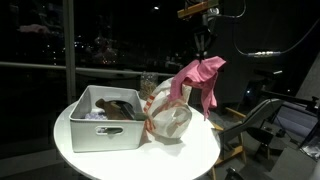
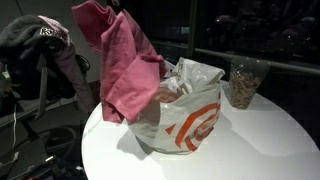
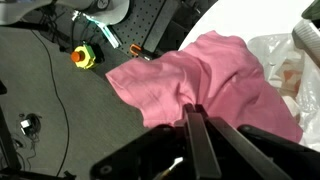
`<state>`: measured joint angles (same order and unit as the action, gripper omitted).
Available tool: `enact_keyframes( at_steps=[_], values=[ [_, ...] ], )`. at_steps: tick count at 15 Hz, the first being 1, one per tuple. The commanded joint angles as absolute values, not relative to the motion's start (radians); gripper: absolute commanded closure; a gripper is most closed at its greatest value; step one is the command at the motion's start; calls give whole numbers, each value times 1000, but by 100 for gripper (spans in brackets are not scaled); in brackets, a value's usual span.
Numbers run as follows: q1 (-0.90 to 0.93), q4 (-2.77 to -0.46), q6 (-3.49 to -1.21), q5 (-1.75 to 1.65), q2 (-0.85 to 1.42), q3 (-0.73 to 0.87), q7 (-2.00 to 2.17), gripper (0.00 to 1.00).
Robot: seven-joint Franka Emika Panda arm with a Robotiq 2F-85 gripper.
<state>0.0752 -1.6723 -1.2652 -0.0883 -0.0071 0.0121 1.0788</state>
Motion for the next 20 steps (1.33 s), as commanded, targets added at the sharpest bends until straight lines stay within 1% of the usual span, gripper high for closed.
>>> enact_keyframes(
  at_steps=[1, 11, 16, 20],
  values=[
    [36, -1669, -1228, -41, 32, 12, 1106, 99],
    [16, -1616, -1161, 18, 205, 30, 1130, 99],
    [23, -1519, -1068, 10, 321, 40, 1156, 99],
    [41, -1383, -989, -15, 422, 43, 1185, 99]
  ],
)
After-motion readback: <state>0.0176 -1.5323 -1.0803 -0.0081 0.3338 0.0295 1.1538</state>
